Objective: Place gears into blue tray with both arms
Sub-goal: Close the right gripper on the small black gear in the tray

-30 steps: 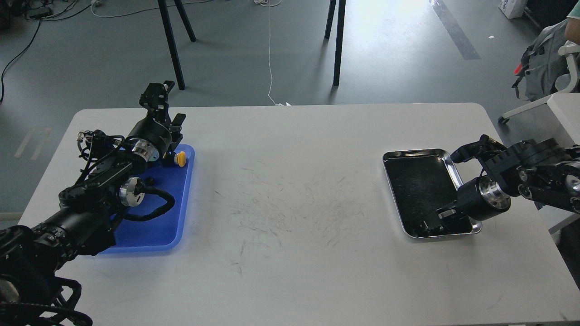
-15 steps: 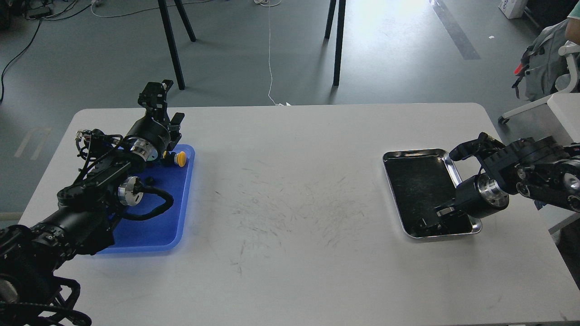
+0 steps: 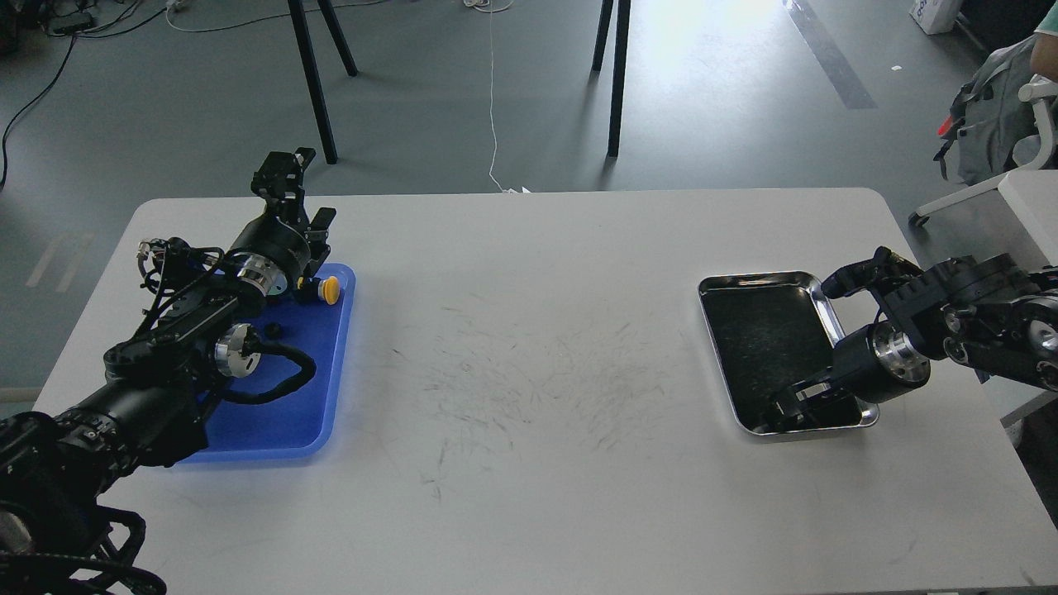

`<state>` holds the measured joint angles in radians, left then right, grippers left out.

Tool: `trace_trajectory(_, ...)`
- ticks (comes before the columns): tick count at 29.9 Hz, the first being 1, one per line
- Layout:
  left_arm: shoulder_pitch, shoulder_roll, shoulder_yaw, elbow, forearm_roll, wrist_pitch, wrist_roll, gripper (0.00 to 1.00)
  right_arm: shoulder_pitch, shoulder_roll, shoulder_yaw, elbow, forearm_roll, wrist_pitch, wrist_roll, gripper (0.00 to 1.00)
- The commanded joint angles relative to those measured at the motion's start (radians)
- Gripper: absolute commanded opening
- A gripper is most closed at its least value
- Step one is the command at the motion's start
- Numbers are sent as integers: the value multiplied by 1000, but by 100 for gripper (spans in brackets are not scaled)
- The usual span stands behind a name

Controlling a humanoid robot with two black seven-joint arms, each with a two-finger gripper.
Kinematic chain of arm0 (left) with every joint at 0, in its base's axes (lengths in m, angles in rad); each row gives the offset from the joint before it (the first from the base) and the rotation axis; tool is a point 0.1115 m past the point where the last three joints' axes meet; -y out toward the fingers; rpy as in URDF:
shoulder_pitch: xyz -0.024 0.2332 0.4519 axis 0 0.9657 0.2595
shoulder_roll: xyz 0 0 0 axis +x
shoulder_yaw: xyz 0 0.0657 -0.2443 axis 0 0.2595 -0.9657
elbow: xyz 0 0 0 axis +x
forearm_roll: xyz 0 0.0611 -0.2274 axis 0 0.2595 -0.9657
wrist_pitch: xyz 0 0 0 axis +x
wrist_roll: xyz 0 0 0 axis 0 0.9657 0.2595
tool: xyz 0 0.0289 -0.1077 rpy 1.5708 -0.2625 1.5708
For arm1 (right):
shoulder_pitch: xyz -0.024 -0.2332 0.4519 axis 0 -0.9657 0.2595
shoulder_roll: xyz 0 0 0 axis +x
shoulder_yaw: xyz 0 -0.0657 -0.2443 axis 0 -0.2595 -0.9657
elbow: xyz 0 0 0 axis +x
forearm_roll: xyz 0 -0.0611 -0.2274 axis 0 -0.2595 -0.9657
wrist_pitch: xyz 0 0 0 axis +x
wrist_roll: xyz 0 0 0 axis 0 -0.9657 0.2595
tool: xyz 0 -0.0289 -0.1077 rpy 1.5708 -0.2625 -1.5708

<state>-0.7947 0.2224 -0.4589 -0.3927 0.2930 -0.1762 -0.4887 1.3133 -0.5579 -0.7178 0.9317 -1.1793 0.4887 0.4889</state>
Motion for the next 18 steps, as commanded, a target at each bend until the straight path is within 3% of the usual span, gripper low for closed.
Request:
trace_trajectory(1,0,0,0,0,0,0,0,98,-2,3,0,-5,0,0,0,34)
trace_trajectory(11,0,-1,-1,1,0,1,0,98,-2,3,1,-19,0,0,0,31)
trace_trajectory(18,0,-3,-1,2,0,1,0,98,-3,4,1,-16,0,0,0,23)
